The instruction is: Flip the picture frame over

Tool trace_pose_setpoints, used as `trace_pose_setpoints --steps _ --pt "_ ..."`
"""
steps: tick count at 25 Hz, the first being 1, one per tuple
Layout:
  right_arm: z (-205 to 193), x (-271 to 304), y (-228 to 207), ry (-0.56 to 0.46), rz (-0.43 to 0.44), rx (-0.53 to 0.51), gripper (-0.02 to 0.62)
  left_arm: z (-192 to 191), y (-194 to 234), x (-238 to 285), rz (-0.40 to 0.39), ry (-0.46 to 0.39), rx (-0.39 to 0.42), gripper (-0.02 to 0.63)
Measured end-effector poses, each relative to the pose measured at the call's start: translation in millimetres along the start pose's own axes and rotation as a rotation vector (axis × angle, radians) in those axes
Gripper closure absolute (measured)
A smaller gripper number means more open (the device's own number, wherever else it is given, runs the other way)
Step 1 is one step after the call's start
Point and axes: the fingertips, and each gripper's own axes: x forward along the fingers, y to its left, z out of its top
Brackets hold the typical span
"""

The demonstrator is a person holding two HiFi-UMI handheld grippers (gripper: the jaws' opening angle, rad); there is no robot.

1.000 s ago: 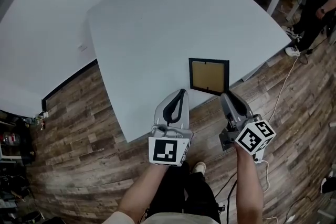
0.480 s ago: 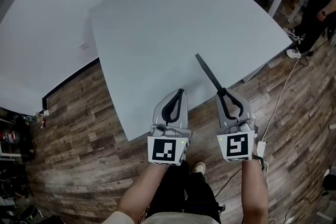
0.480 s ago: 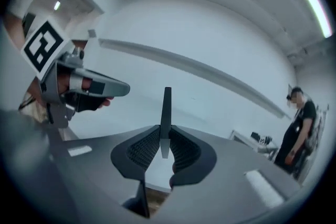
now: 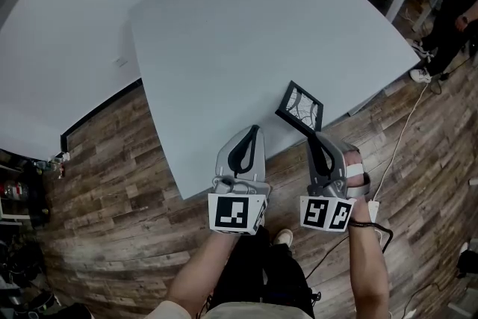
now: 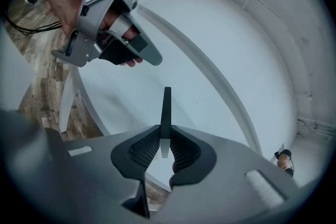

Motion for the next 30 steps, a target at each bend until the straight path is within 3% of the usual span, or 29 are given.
trace_pose_setpoints --steps 19,30 --pt "-29.4 0.5 70.2 0.045 0.114 -0.292 0.503 -22.7 -3.6 1.2 0.009 0.030 -0.011 0.606" --pt "-47.9 6.3 100.5 0.085 0.167 -0.365 0.494 -32.7 0.6 -1.0 0.017 0.048 -0.013 0.606"
